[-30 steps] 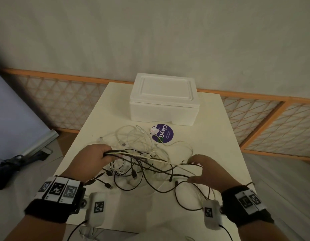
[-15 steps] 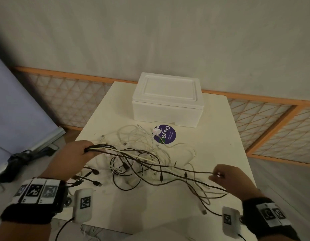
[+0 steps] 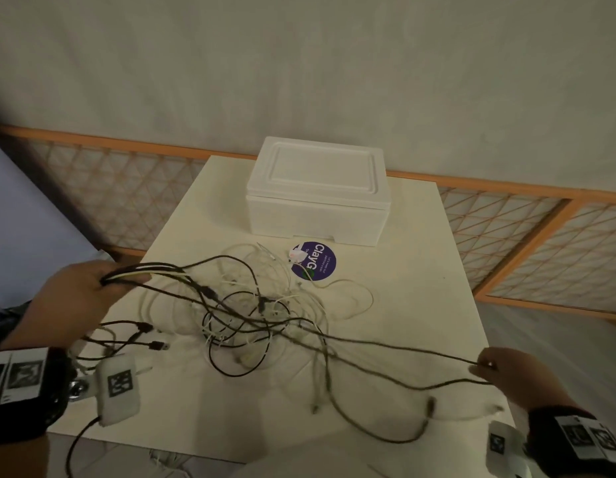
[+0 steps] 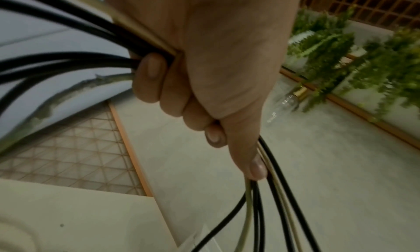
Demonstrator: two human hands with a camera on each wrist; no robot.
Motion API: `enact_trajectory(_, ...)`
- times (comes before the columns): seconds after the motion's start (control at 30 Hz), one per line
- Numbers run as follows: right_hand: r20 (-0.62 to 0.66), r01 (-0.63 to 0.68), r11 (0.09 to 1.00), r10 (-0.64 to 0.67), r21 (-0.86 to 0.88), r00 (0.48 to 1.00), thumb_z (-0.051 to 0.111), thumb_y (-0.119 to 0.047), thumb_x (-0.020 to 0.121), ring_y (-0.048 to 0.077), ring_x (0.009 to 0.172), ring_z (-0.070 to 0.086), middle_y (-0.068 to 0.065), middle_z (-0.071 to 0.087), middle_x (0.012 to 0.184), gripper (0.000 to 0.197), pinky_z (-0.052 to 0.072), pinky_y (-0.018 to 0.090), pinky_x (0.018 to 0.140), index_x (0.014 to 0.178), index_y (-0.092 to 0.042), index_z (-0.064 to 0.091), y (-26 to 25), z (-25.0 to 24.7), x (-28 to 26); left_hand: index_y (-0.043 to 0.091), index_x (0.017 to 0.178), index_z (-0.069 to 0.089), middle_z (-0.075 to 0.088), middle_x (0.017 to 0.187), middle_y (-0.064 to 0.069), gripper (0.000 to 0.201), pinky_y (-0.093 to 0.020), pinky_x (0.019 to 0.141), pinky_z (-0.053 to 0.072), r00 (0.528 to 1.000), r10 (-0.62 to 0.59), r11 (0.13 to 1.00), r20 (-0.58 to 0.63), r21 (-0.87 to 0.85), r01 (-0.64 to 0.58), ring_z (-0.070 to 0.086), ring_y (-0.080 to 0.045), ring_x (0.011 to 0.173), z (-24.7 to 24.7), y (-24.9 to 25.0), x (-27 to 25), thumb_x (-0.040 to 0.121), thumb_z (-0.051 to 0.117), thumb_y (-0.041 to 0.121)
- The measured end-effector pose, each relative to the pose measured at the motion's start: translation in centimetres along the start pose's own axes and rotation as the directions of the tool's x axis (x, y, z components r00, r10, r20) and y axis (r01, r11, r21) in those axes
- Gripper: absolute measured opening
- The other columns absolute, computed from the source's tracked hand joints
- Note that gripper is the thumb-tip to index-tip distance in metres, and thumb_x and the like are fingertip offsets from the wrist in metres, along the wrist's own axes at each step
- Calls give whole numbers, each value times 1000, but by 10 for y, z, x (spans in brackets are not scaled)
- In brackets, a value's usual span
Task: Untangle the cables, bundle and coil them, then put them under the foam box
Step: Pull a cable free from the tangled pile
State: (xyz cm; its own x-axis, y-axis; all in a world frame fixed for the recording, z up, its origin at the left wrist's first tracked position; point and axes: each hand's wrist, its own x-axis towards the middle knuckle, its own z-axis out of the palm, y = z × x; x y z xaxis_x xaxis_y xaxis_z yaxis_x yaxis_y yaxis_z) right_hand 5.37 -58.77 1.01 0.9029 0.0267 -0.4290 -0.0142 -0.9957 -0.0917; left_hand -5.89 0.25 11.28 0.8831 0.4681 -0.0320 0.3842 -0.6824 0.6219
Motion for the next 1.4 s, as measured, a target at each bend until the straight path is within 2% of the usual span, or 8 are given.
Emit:
enact_trajectory(0.17, 226, 60, 998, -54, -17, 973, 74, -24, 72, 15, 123, 48, -3, 50, 135, 74, 40, 28, 102, 138, -27, 40, -28, -11, 4, 12, 72, 72, 63, 59, -11, 68, -44, 63, 49, 975, 149, 987, 163, 37, -157, 60, -32, 59, 9, 41, -11, 63, 61, 79)
enact_trajectory(0.4, -255, 690, 715, -650, 115, 716, 40, 5, 68, 11, 124, 40, -2, 44, 143, 72, 24, 14, 108, 132, -25, 51, -170, 2, 10, 14, 60, 59, 54, 51, -1, 56, -22, 52, 39, 931, 316, 948, 184, -18, -318, 51, -12, 49, 19, 75, -21, 70, 64, 68)
enact_trajectory(0.57, 94, 549, 835, -544, -35, 834, 54, -26, 93, 17, 119, 51, -4, 57, 127, 28, 37, 26, 99, 119, -30, 62, -174, 29, 36, 25, 78, 73, 70, 69, -5, 57, -39, 72, 54, 950, 302, 952, 80, -84, -296, 66, -29, 70, -3, 57, -19, 65, 59, 79)
enact_trajectory(0.63, 38, 480, 877, -480, 19, 876, 57, -34, 92, 15, 112, 56, -3, 64, 116, 23, 37, 22, 94, 110, -26, 68, -149, 22, 37, 47, 75, 71, 68, 63, 13, 7, -25, 65, 48, 960, 277, 961, 27, -27, -277, 63, -16, 64, -14, 47, -17, 82, 68, 47)
enact_trajectory(0.7, -44, 375, 923, -373, 88, 927, 60, -34, 91, 17, 109, 58, 0, 66, 113, 24, 38, 24, 94, 107, -21, 71, -117, 10, 41, 57, 72, 66, 66, 59, 14, 32, -27, 67, 47, 976, 219, 975, -6, 39, -219, 61, -14, 63, -25, 23, -12, 86, 68, 28)
enact_trajectory(1.0, -316, 233, 790, -53, 567, 947, 53, -20, 95, 21, 61, 56, 6, 62, 68, 19, 47, 33, 63, 79, -21, 63, -86, -36, 35, 54, 68, 68, 61, 53, 4, 13, -35, 56, 45, 981, 166, 981, 99, 88, -174, 58, -20, 53, -31, 10, -19, 69, 64, 67)
enact_trajectory(1.17, -314, 331, 826, -198, 456, 928, 57, -33, 91, 12, 85, 58, 4, 64, 110, 35, 43, 24, 79, 123, -19, 60, -144, -45, 27, 34, 62, 67, 62, 61, 11, 49, -32, 56, 43, 939, 273, 944, 210, 130, -304, 57, -9, 55, 0, 46, -23, 58, 51, 80)
enact_trajectory(1.4, -170, 789, 508, -793, 344, 585, 65, -60, 72, -4, 120, 43, -12, 48, 137, 83, 29, 7, 99, 141, -25, 37, -272, -74, -64, 30, 57, 48, 50, 55, 10, 38, -21, 50, 31, 829, 457, 798, 322, 264, -542, 51, -4, 56, 57, 107, -37, 77, 52, 62)
